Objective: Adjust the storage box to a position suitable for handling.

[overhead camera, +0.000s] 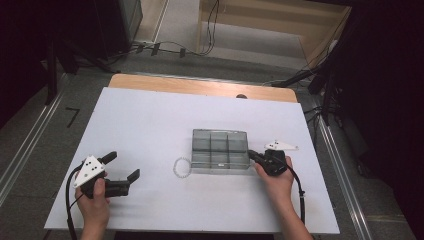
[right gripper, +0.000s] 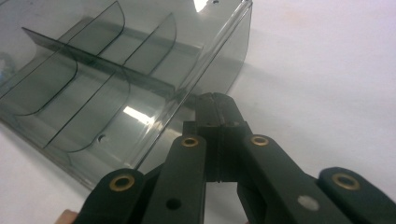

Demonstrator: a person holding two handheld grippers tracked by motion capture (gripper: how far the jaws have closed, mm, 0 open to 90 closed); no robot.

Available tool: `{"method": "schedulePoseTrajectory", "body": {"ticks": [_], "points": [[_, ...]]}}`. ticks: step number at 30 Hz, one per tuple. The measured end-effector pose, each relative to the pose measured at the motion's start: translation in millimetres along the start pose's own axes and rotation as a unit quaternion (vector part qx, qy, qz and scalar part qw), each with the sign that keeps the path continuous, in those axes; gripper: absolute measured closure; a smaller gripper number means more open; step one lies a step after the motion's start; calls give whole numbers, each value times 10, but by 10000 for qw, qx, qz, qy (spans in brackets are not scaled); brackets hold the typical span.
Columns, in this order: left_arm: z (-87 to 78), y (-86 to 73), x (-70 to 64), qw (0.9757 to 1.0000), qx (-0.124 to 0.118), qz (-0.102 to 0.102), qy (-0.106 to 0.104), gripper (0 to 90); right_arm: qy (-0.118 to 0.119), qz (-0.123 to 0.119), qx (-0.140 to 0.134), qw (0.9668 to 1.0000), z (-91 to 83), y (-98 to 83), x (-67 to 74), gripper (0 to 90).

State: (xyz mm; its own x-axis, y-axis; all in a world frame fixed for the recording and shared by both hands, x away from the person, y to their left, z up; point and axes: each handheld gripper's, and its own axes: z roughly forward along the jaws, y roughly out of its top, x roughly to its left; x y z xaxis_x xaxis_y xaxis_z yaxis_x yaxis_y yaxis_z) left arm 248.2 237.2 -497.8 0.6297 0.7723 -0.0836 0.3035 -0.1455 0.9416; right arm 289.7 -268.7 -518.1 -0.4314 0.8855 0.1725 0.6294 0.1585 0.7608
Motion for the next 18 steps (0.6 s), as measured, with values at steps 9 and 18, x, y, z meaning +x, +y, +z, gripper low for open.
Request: {"method": "schedulePoseTrajectory", "body": {"ticks": [9, 18], "points": [[2, -1, 4, 10000, -14, -30, 4, 0, 120, -135, 68, 9998, 37, -19, 153, 880], [1, -2, 6, 10000, -10, -36, -8, 0, 171, -285, 27, 9994, 68, -20, 224, 880]]}}
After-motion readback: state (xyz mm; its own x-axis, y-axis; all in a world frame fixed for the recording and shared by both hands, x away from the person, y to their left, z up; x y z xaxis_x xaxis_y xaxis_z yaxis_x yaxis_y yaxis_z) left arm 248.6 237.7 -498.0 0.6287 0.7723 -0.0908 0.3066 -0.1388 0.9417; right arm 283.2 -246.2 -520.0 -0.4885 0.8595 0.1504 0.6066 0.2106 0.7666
